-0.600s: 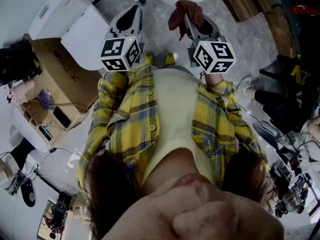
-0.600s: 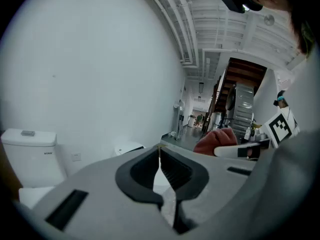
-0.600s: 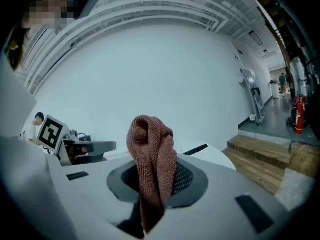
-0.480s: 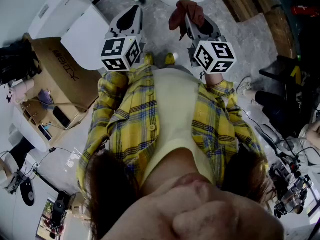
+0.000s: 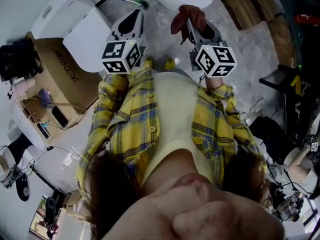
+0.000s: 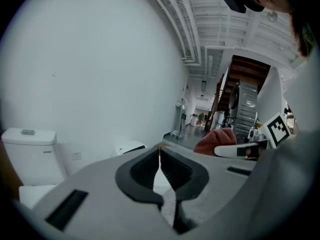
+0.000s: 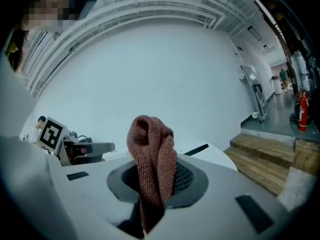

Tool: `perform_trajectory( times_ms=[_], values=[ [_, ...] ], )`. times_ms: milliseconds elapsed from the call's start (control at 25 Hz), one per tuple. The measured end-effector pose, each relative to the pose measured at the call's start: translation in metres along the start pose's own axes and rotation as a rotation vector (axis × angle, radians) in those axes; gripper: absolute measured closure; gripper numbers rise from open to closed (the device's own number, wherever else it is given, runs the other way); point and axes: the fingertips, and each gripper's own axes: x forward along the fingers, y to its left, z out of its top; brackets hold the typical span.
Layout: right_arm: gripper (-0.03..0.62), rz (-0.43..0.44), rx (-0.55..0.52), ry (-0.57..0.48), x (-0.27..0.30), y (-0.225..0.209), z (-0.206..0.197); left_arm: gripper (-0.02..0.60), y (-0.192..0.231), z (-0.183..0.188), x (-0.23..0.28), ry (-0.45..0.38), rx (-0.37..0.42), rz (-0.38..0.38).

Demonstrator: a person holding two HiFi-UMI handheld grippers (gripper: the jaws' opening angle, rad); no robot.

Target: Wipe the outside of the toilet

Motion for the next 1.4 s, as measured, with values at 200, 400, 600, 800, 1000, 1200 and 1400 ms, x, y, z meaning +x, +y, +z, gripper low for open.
perform_trajectory(
  times_ms=[200,400,600,800,1000,1200,1400],
  values=[
    [0.508,0.016,-0.008,-0.003,0.001,-0.018,0.005,0.568,-0.007,-0.001,0.015,0.005,-0.006,0.015],
    [0.508,0.032,0.003,0.004,-0.001,-0.042,0.008,0.568,-0.017,-0.005,0.032,0.033,-0.012,0.032],
    [0.508,0.029,0.006,0.016,0.004,-0.066,0.008,0.569,-0.020,-0.007,0.045,0.049,-0.014,0.053],
    [0.508,0.032,0.020,0.035,0.017,-0.072,0.005,0.569,-0.005,-0.008,0.052,0.065,-0.033,0.080],
    [0.508,0.032,-0.001,0.050,0.047,-0.067,0.009,0.569,0.018,-0.004,0.072,0.065,-0.047,0.062],
    [0.508,0.025,-0.018,0.055,0.089,-0.061,0.021,0.569,0.051,0.005,0.096,0.067,-0.064,0.040],
    [0.508,0.020,-0.025,0.059,0.135,-0.058,0.034,0.569,0.083,0.019,0.117,0.071,-0.060,0.026]
  ],
)
